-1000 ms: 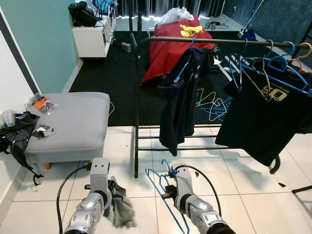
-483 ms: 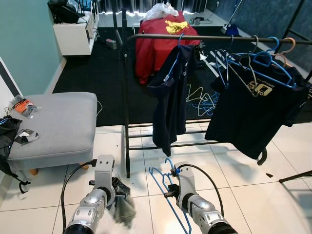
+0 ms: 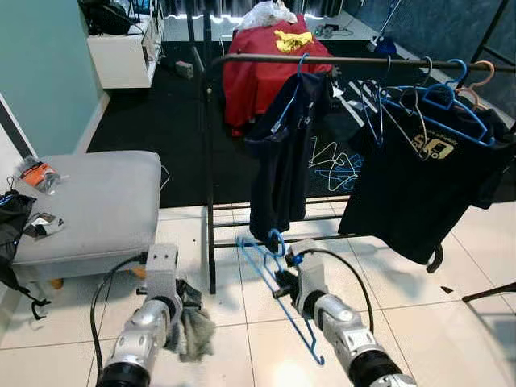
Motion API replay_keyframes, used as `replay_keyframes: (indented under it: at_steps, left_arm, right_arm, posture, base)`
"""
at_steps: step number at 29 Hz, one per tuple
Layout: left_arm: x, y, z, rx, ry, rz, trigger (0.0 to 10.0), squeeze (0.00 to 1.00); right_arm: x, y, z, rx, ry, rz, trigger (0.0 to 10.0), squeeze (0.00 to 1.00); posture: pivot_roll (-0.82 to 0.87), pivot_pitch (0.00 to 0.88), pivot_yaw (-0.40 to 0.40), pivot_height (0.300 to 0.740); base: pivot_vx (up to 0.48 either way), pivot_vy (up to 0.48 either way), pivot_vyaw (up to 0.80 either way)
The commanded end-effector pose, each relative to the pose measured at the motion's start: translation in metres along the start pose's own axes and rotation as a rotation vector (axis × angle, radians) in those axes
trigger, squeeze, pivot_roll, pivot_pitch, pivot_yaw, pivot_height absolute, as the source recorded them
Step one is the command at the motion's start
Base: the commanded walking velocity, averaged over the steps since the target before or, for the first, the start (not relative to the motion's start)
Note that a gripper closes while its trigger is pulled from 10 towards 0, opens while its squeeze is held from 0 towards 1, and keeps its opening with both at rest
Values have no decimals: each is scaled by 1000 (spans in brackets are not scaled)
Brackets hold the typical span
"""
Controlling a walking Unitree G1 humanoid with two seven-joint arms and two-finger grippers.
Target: Hang hanger
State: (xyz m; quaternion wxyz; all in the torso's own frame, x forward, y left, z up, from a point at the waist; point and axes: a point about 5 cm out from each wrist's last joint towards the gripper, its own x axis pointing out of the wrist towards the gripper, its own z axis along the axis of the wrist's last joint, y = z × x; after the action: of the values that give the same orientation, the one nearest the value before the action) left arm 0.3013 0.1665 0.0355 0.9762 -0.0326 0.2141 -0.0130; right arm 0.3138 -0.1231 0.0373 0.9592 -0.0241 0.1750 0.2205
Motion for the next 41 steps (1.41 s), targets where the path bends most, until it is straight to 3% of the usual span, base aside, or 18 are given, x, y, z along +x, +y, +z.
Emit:
replay_keyframes:
  at_steps: [1,5,12,15,16,17,18,19,21,23,26,28,29,30,32,34,35,41]
  left_arm:
    - [-1,3,0,16,11,2,10000,0]
    - [0,3,4,-32,8,21,10000,0]
    - [1,6,20,-30,-28,26,10000,0]
    - [2,8,26,45,-38,18,10000,0]
    - [2,9,34,151,-85,-6,10000,0]
    - [2,9,34,151,-85,-6,10000,0]
    - [0,8,40,196,-129,-50,10000,0]
    - [-7,2,52,320,-232,-180,10000,0]
    - [-7,2,52,320,-232,-180,10000,0]
    - [-18,-3,57,465,-312,-323,10000,0]
    - [-26,-3,58,539,-329,-416,10000,0]
    - [-39,0,57,692,-331,-575,10000,0]
    - [-39,0,57,692,-331,-575,10000,0]
    - [-44,3,57,772,-321,-641,10000,0]
    - [-47,5,57,832,-306,-701,10000,0]
    - [-47,5,57,832,-306,-701,10000,0]
    - [-50,7,56,905,-293,-749,10000,0]
    - [-52,7,57,952,-293,-786,10000,0]
  right_arm:
    - [-1,-3,3,-15,-20,-2,10000,0]
    - [-6,-9,3,-51,-29,-16,10000,0]
    - [-14,-12,12,-92,-70,0,10000,0]
    - [-17,-12,17,-111,-88,27,10000,0]
    - [-20,-10,21,-113,-106,88,10000,0]
    - [-20,-10,21,-113,-106,88,10000,0]
    - [-23,-8,24,-102,-116,148,10000,0]
    - [-32,-11,27,-103,-122,244,10000,0]
    - [-32,-11,27,-103,-122,244,10000,0]
    - [-42,-19,29,-108,-126,304,10000,0]
    - [-49,-22,33,-97,-142,339,10000,0]
    - [-61,-23,41,-104,-143,420,10000,0]
    - [-61,-23,41,-104,-143,420,10000,0]
    - [-65,-23,44,-124,-123,469,10000,0]
    - [-69,-25,45,-148,-100,499,10000,0]
    - [-69,-25,45,-148,-100,499,10000,0]
    - [-72,-27,47,-172,-87,514,10000,0]
    - [-76,-28,50,-175,-79,538,10000,0]
  posture:
    - [20,58,-26,740]
    - [13,64,-25,740]
    - [11,61,-23,740]
    - [10,62,-21,740]
    - [10,64,-18,740]
    - [10,64,-18,740]
    - [6,65,-16,740]
    - [7,62,-16,740]
    - [7,62,-16,740]
    - [13,45,-18,740]
    - [15,34,-19,740]
    - [24,48,-20,740]
    - [24,48,-20,740]
    - [27,51,-21,740]
    - [36,54,-20,740]
    - [36,54,-20,740]
    - [36,49,-12,740]
    - [23,39,0,740]
  base:
    - [0,-480,0]
    - [0,-120,0]
    - [0,0,0]
    - [0,0,0]
    - [0,0,0]
    - [0,0,0]
    - [0,0,0]
    - [0,0,0]
    - [0,0,0]
    - [0,0,0]
    - [0,0,0]
    - [0,0,0]
    - [0,0,0]
    - [0,0,0]
    - [0,0,0]
    - [0,0,0]
    - [0,0,0]
    - [0,0,0]
